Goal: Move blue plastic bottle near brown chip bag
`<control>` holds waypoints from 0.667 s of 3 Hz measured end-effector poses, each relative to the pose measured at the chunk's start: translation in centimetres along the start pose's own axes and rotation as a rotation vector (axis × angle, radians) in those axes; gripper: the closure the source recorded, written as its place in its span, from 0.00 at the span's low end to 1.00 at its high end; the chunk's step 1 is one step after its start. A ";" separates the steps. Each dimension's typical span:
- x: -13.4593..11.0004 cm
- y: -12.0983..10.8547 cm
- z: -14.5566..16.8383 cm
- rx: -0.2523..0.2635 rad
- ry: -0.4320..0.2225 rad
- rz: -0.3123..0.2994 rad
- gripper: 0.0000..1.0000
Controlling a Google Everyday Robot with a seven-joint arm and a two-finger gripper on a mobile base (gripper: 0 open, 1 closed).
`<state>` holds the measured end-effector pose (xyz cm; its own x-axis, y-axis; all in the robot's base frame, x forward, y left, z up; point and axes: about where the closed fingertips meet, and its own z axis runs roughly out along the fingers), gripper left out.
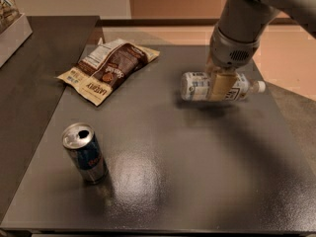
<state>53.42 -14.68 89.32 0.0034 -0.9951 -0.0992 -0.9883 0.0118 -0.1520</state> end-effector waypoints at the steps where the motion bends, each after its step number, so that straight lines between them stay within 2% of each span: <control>1: -3.6 -1.9 -0.2 0.016 -0.024 -0.039 1.00; 2: -7.2 -3.5 0.3 0.020 -0.049 -0.056 1.00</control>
Offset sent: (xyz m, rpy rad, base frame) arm 0.0533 0.1130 0.0114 0.0619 -0.0199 0.0807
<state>56.95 -7.52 90.29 0.0670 -0.9881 -0.1382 -0.9831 -0.0417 -0.1783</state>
